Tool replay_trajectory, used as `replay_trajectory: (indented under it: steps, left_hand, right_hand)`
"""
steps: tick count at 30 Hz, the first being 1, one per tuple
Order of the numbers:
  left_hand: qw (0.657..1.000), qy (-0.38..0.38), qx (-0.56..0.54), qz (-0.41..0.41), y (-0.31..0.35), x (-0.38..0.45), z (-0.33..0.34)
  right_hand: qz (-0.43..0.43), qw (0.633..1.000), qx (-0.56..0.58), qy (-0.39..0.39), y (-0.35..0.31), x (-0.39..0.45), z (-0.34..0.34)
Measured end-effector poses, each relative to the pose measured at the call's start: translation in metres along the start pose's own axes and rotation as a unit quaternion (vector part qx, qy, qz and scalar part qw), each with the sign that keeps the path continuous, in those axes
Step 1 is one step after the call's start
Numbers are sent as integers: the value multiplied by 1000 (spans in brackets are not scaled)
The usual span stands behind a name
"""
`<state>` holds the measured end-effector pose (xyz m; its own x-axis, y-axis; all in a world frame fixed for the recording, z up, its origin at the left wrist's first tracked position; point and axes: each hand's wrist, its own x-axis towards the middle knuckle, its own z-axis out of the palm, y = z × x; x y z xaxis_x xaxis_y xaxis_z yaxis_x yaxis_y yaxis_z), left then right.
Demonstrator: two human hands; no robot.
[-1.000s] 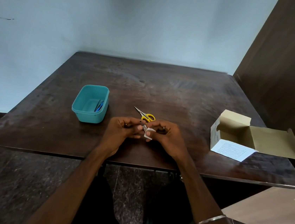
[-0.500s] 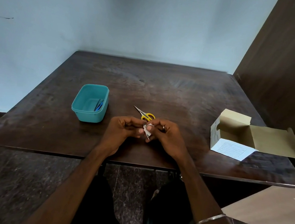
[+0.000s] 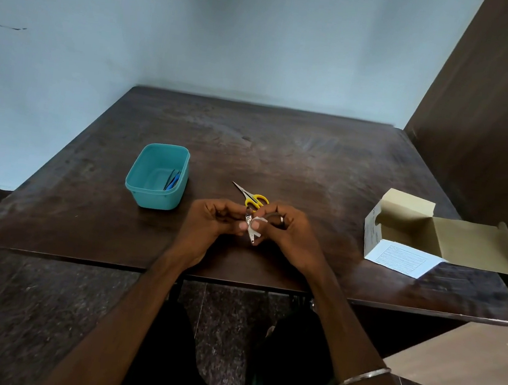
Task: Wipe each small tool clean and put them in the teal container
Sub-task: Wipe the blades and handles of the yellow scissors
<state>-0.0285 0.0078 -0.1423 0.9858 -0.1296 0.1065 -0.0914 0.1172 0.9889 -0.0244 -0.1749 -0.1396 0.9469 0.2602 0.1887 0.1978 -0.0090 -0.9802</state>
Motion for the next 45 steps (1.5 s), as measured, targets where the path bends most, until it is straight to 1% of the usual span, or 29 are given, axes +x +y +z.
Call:
replay_trajectory:
  steps: [4, 9, 14, 18, 22, 24, 26, 30, 34, 42, 45]
  left_hand:
    - [999, 33, -15, -8, -1, 1, 1]
    - [999, 35, -6, -13, 1, -1, 2]
    - [1000, 23, -8, -10, 6, -3, 4]
    - [999, 36, 2, -5, 4, -2, 3]
    - [999, 47, 5, 0, 2, 0, 1]
    - [999, 43, 12, -1, 2, -1, 1]
    - [999, 34, 12, 0, 3, -2, 2]
    - [1000, 18, 5, -5, 5, -3, 2]
    - [1000, 10, 20, -10, 4, -3, 3]
    - [999, -9, 51, -9, 7, -4, 3]
    - [999, -9, 52, -11, 8, -5, 4]
  right_hand:
    - [7, 1000, -1, -18, 2, 0, -1]
    - [13, 999, -44, -20, 6, 2, 1]
    - [1, 1000, -19, -4, 9, 2, 0]
    - [1, 1000, -22, -4, 11, 3, -1]
    - [13, 999, 17, 35, 9, 3, 1]
    - [3, 999, -13, 50, 8, 3, -1]
    - [-4, 998, -30, 49, 7, 2, -5]
    - [-16, 999, -27, 28, 3, 2, -3]
    - [-6, 1000, 4, 13, 2, 2, -2]
    - [1, 1000, -12, 22, 6, 3, -2]
    - [-1, 1000, -16, 12, 6, 3, -2]
